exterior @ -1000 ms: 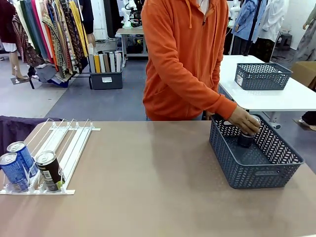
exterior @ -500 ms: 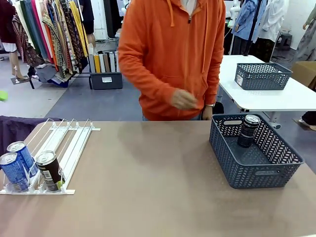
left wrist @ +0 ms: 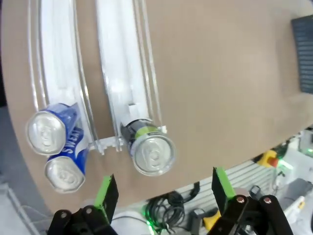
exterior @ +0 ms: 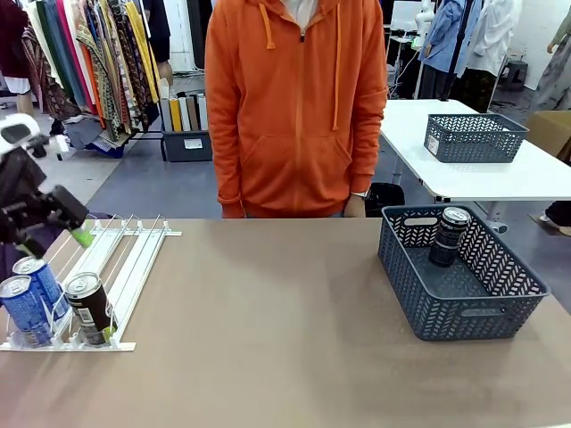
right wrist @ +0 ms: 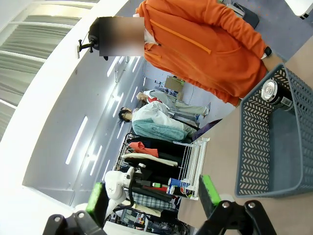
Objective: Retrieve and store the cans from the dispenser.
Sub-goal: Pick up the last remaining can from one row of the Automatic Can Dispenser and place it in the middle of the table.
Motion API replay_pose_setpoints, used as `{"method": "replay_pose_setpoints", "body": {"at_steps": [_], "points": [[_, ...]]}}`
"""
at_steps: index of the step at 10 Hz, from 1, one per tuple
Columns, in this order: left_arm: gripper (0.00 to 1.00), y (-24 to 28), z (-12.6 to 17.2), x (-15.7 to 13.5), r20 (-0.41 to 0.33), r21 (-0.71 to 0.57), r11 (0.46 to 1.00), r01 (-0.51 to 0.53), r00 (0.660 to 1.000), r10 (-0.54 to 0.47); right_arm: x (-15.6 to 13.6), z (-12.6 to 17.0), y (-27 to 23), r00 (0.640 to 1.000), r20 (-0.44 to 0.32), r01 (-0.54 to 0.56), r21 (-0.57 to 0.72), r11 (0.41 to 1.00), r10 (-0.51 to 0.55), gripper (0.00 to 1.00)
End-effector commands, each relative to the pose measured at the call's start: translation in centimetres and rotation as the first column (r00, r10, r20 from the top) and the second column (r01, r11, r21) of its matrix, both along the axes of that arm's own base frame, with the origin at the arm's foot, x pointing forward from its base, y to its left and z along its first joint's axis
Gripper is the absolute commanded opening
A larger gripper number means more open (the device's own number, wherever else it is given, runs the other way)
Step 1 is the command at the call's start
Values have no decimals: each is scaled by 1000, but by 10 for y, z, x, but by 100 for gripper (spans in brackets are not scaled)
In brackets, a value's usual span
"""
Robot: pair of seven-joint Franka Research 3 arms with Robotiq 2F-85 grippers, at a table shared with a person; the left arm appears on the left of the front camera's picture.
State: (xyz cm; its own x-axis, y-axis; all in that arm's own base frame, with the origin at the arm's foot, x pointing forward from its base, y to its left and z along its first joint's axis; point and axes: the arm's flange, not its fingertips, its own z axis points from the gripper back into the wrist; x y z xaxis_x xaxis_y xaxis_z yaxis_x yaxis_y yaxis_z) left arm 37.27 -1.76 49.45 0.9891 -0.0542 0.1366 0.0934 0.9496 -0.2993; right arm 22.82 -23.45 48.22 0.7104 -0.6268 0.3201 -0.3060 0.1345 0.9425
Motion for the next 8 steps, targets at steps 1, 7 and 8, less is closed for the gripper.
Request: {"method": "replay_pose_setpoints", "body": {"at_steps": [1,7,8], "points": [[100,5,-23,2,-73,-35,999,-9,997,6,2,3,0,1000,29,6,7,1000,-7,100],[100,-23,-73,13,-142,46,999,7,990,0,2,3,0,1000,29,6,7,1000,-7,100],[100,-26,-79,14,-145,59,998,6,989,2,2,3,0,1000,29,6,7,1000,-7,100]]}}
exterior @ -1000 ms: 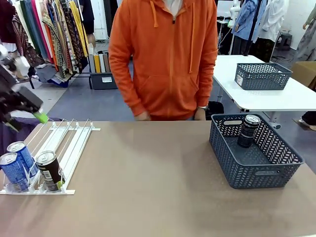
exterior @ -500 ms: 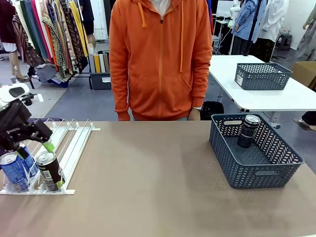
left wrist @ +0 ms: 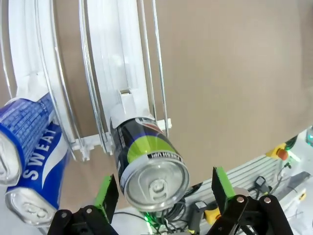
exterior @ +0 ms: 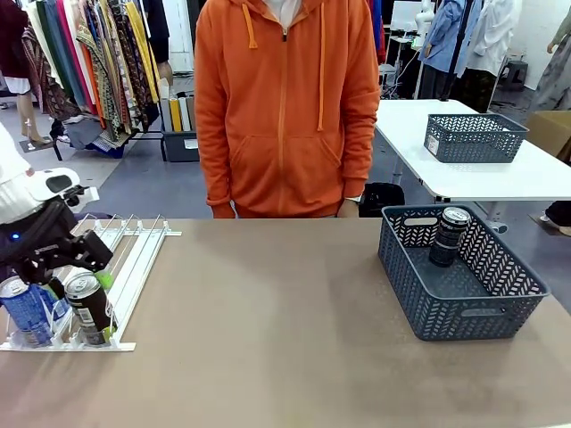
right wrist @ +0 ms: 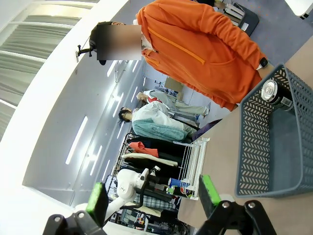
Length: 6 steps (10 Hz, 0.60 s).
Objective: Retrieve and store the cans from the dispenser.
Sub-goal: Pick up the last remaining can from one row of the Automatic Can Dispenser and place it in the middle of the table.
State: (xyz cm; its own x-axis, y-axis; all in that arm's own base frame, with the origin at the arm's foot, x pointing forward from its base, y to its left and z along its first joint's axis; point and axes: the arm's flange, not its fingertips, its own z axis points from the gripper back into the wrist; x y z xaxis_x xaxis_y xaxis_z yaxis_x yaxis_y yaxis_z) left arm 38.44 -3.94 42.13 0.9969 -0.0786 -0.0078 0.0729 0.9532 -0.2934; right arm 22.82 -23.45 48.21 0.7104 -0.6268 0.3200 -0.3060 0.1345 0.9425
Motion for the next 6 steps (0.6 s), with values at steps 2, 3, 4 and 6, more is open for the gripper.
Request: {"method": "replay_pose_setpoints", "body": {"at_steps": [2,3,4,6], "points": [[100,-6,-20,6,18,109,993,-46,999,44,2,3,0,1000,29,6,7,1000,-7,100],[100,-7,-26,7,33,129,990,-60,998,56,2,3,0,1000,29,6,7,1000,-7,100],[100,-8,-30,6,45,141,987,-71,997,65,2,3,0,1000,29,6,7,1000,-7,100],[100,-11,-34,6,62,165,984,-71,996,61,2,3,0,1000,29,6,7,1000,-7,100]]}}
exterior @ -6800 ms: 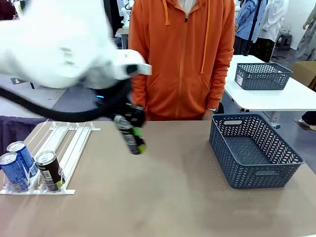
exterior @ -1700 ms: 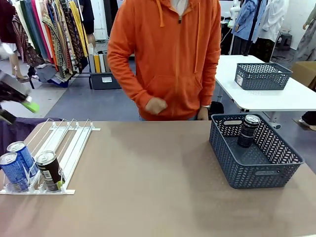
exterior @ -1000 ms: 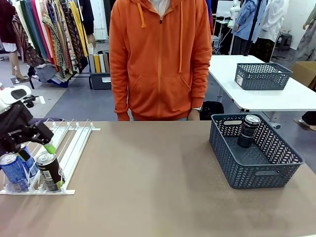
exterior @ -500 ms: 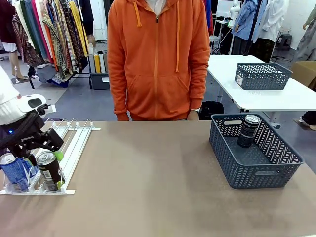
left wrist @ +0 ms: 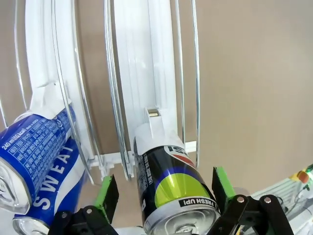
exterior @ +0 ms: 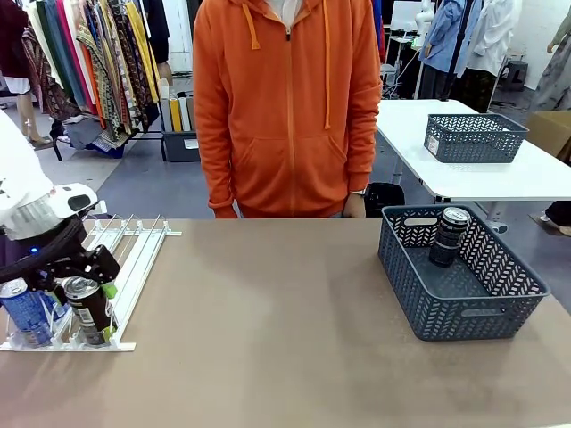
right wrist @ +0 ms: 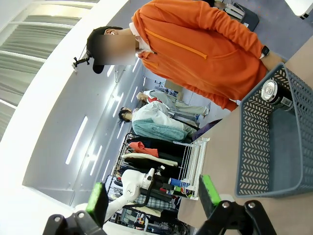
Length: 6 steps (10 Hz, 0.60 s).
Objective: Retrieve and store the cans from the dispenser.
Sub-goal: Pick up the last remaining can from one row of the Automatic Can Dispenser and place it in the middle of the table.
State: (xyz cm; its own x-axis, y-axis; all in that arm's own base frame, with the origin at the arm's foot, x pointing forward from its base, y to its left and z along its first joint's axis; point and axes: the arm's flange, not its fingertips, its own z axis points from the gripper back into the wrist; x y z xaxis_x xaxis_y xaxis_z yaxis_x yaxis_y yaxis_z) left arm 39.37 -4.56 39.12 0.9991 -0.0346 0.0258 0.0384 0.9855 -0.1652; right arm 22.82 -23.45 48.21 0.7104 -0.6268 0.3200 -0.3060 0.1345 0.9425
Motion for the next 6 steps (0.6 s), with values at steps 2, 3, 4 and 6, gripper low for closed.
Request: {"method": "replay_pose_setpoints", "body": {"at_steps": [2,3,4,6], "points": [[100,-6,-4,-4,26,42,999,-13,1000,12,2,3,0,1000,29,6,7,1000,-7,100],[100,-8,-4,-4,19,39,999,-10,1000,9,2,3,0,1000,29,6,7,1000,-7,100],[100,-8,-3,-6,18,32,999,-8,1000,7,2,3,0,1000,29,6,7,1000,-7,100],[5,-12,1,-9,4,36,999,13,1000,-13,2,3,0,1000,29,6,7,1000,-7,100]]}}
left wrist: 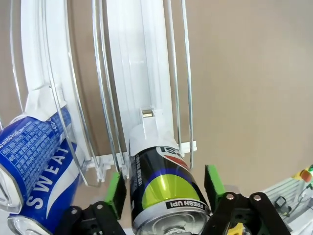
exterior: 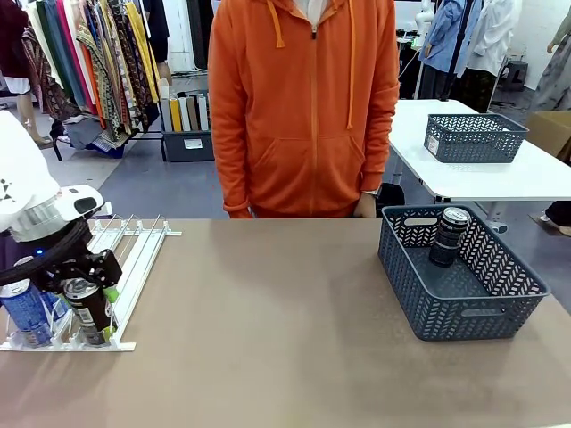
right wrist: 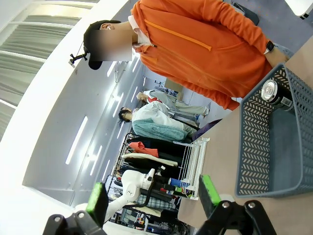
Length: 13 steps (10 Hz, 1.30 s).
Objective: Retrieve and store the cans from the dispenser.
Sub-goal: Pick up the last remaining can from one row of the Automatic Can Dispenser and place it in the middle of the table.
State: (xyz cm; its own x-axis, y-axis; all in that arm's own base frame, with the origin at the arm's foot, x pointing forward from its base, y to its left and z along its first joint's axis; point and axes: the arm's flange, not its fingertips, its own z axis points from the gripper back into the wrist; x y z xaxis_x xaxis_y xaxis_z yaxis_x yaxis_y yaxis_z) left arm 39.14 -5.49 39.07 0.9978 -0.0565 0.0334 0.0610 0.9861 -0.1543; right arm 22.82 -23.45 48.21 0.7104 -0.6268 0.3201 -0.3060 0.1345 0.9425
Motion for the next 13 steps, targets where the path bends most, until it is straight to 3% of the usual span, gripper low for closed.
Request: {"method": "replay_pose_setpoints", "body": {"at_steps": [1,8,11,13], "points": [[0,-4,6,-11,0,33,999,-12,1000,12,2,3,0,1000,29,6,7,1000,-7,100],[0,-5,26,-13,8,42,999,-31,999,31,2,3,0,1000,29,6,7,1000,-7,100],[0,-5,113,-26,84,22,999,-43,996,41,2,3,0,1000,29,6,7,1000,-7,100],[0,-8,175,-45,138,-17,1000,9,990,-6,2,3,0,1000,29,6,7,1000,-7,100]]}}
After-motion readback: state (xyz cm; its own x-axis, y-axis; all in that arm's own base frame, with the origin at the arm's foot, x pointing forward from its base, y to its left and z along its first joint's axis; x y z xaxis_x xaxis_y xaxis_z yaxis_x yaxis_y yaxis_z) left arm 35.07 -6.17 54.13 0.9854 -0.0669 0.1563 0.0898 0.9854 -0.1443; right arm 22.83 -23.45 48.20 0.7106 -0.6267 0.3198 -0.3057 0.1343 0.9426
